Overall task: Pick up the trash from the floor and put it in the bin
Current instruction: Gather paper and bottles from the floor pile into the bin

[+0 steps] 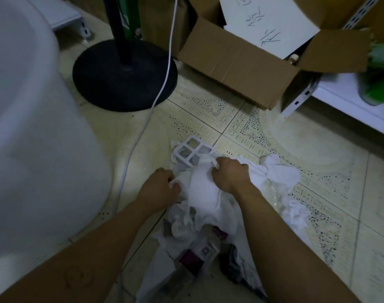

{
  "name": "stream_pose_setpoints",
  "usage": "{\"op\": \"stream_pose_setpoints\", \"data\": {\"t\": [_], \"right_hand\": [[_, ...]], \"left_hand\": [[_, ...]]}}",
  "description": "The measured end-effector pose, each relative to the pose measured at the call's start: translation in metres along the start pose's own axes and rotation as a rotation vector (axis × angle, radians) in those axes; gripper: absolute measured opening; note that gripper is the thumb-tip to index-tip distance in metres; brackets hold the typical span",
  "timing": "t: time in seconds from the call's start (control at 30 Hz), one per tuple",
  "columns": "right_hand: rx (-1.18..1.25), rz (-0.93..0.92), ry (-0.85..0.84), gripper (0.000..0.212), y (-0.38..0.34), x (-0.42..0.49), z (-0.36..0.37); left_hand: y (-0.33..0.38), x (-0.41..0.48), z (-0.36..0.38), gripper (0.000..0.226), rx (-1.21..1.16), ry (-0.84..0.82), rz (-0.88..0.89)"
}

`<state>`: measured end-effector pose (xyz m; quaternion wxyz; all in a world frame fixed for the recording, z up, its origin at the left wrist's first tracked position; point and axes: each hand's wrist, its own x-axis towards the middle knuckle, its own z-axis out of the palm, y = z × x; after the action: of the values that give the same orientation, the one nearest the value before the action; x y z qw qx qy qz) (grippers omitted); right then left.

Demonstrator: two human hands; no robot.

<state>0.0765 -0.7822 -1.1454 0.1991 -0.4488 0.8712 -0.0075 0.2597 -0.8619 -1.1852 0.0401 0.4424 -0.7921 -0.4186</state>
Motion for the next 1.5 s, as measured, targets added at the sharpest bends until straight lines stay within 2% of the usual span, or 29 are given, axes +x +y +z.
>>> {"op": "stream_pose_setpoints", "data": {"t": [0.1,0.2,0.3,0.4,0.47,0.57,0.63,0.73,0.9,0.93,1.0,1.03,1.1,1.17,1.27,1.37,1.43,1.5], "right_hand": [[0.180,-0.008,0.033,0.025,-0.004,-0.007,-0.016],[0.334,-0.018,0.045,0.033,-0.010,-0.017,-0.032],[0.532,0.005,0.054,0.027,-0.014,-0.027,-0.049],[0.694,0.061,-0.035,0.028,-0.023,-0.038,-0.067],[0.858,0.079,0.016,0.006,-0.029,-0.050,-0.079],[1.022,0.055,0.056,0.016,-0.038,-0.058,-0.091],[1.132,0.016,0.069,0.010,-0.046,-0.066,-0.104],[1.416,0.006,0.066,0.021,-0.066,-0.070,-0.129],[1.495,-0.180,0.130,0.020,-0.112,-0.075,-0.174],[1.528,-0.242,0.095,0.025,-0.124,-0.078,-0.183],[1.611,-0.368,-0.008,0.051,-0.149,-0.084,-0.199],[1.640,-0.432,-0.050,0.057,-0.163,-0.089,-0.208],[1.530,-0.520,-0.010,0.046,-0.193,-0.097,-0.219],[1.301,-0.607,0.121,0.033,-0.221,-0.102,-0.223],[1.007,-0.786,0.137,0.049,-0.254,-0.100,-0.206],[0.503,-0.812,0.151,0.053,-0.271,-0.094,-0.179],[0.591,-0.821,0.141,0.049,-0.266,-0.090,-0.172],[0.891,-0.763,0.183,0.039,-0.250,-0.084,-0.176]], "left_hand": [[0.010,-0.004,-0.009,0.035,-0.091,0.039,0.034],[0.018,-0.010,-0.022,0.036,-0.140,0.053,0.059],[0.030,-0.015,-0.037,0.026,-0.116,0.098,0.100],[0.047,-0.021,-0.052,0.012,-0.100,0.186,0.136],[0.063,-0.027,-0.063,0.014,-0.089,0.273,0.151],[0.082,-0.038,-0.081,0.027,-0.073,0.391,0.231],[0.095,-0.049,-0.098,0.027,-0.083,0.442,0.274],[0.117,-0.067,-0.128,0.024,-0.080,0.516,0.323],[0.168,-0.097,-0.196,0.012,0.045,0.607,0.373],[0.176,-0.105,-0.210,0.012,0.102,0.629,0.369],[0.184,-0.121,-0.240,0.019,0.204,0.699,0.323],[0.183,-0.129,-0.256,0.026,0.252,0.728,0.282],[0.171,-0.146,-0.287,0.031,0.382,0.740,0.161],[0.147,-0.161,-0.315,0.019,0.488,0.761,0.039],[0.106,-0.179,-0.336,0.022,0.526,0.763,-0.201],[0.078,-0.183,-0.333,0.041,0.564,0.612,-0.360],[0.076,-0.178,-0.324,0.045,0.546,0.631,-0.262],[0.091,-0.169,-0.310,0.041,0.528,0.730,-0.089]]}}
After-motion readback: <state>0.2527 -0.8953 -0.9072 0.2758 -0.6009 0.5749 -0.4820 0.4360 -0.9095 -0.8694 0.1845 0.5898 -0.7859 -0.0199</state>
